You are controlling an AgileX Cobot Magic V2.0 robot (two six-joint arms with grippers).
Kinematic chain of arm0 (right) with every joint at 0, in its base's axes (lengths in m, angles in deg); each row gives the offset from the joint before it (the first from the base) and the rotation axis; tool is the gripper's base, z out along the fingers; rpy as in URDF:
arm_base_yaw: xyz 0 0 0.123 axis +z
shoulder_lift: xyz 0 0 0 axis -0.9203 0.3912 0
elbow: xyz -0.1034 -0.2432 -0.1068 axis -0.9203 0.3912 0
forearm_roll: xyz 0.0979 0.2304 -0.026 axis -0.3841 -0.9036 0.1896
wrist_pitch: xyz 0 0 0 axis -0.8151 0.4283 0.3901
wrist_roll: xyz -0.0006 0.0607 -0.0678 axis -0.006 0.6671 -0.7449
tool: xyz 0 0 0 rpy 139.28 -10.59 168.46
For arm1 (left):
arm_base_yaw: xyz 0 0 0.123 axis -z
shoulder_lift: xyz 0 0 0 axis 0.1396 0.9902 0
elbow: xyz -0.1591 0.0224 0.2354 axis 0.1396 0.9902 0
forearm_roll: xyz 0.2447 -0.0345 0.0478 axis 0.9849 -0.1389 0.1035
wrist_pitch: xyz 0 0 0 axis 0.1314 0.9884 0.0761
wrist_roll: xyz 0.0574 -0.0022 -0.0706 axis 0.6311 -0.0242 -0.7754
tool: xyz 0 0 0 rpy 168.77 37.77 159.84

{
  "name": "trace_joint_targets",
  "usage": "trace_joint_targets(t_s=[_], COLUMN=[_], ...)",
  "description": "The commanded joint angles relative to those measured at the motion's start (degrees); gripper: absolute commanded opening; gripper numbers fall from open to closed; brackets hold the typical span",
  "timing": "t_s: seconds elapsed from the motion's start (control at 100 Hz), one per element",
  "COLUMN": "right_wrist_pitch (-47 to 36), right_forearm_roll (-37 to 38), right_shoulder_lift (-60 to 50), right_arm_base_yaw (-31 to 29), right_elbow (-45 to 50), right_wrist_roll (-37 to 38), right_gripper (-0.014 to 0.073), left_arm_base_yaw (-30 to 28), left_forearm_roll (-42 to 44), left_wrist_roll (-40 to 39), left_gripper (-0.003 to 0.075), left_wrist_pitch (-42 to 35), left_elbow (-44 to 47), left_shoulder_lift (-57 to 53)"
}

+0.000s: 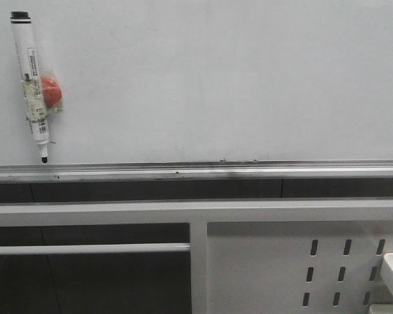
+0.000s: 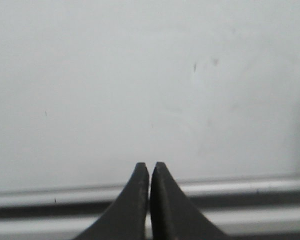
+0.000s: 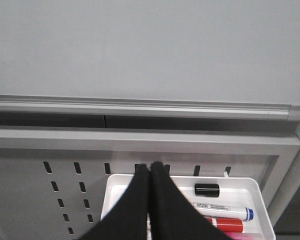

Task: Write number 1 on whiteboard

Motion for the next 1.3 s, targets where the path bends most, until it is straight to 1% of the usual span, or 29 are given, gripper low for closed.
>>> trace_joint_targets(t_s=[0.0,0.12,0.17,0.22,0.39,0.44,0.52,0.63,0.69,0.76,0.79,0.84,0.94,1.05,1.15,1.2,1.29], right_wrist_pitch=[-1.17,-1.3,-2.66,-6.24,-24.71,-28.45,-32.39,-35.54,-33.88,-26.25,-22.58,-20.71,-18.87,-10.87,-5.32,-5.8,-10.17], right_forearm_roll=[-0.18,-0.18,-0.18,-0.18,-0.48,-0.48,-0.48,-0.86,-3.09,-5.68,-5.83,-5.83,-5.83,-5.83,-5.95,-6.04,-6.04], right_shoulder_lift=[-1.32,-1.32,-1.32,-1.32,-1.32,-1.32,-1.32,-1.32,-1.32,-1.32,-1.21,-0.66,2.34,8.56,14.59,17.02,20.33], right_arm_base_yaw=[-0.37,-0.37,-0.37,-0.37,-0.37,-0.37,-0.37,-0.37,-0.37,-0.37,-0.37,-0.37,-0.37,-0.37,-0.37,-0.37,-0.37], right_elbow=[0.81,0.81,0.81,0.81,0.81,0.81,0.81,0.81,0.11,-2.45,-3.72,-6.01,-10.63,-19.34,-27.6,-30.59,-33.64], right_wrist_roll=[-0.02,-0.02,-0.02,-0.02,-0.02,-0.02,-0.02,0.52,2.86,7.13,7.25,7.25,7.25,7.25,7.25,7.25,7.25], right_gripper=[-0.0069,-0.0069,-0.0069,-0.0069,-0.0069,-0.0069,-0.0069,-0.0069,-0.0069,-0.0069,-0.0069,-0.0069,-0.0069,-0.0069,-0.0069,-0.0069,-0.0069], left_arm_base_yaw=[0.02,0.02,0.02,0.02,0.02,0.02,0.02,0.02,0.02,0.02,0.02,0.02,0.02,0.14,0.14,0.14,0.14], left_forearm_roll=[0.21,0.21,0.21,-0.05,-0.05,-0.05,-0.05,-0.65,-0.65,-1.04,-1.37,-1.49,-1.49,-1.85,-3.33,-3.33,-2.78], left_wrist_roll=[-0.2,-0.2,-0.2,-0.2,-0.2,-0.2,-0.61,-0.61,-1.07,-1.08,-1.08,-1.08,-1.08,-1.08,-1.08,-1.08,-1.08], left_gripper=[-0.002,-0.002,-0.002,-0.002,-0.002,-0.002,-0.002,-0.002,-0.002,-0.002,-0.002,-0.002,-0.002,-0.002,-0.002,-0.002,-0.002], left_wrist_pitch=[-11.48,-14.52,-15.2,-17.21,-21.02,-23.98,-29.43,-29.79,-28.33,-23.55,-21.16,-16.95,-14.45,-9.36,-9.68,-11.05,-15.18], left_elbow=[2.09,2.09,2.09,2.09,2.09,2.09,2.09,1.98,1.55,-0.43,-1.64,-4.22,-10.65,-18.26,-23.84,-25.01,-25.14], left_shoulder_lift=[-1.27,-1.27,-1.27,-1.27,-1.27,-1.27,-1.27,-1.27,-1.27,-1.01,-0.61,0.23,3.29,7.54,10.32,11.07,11.61])
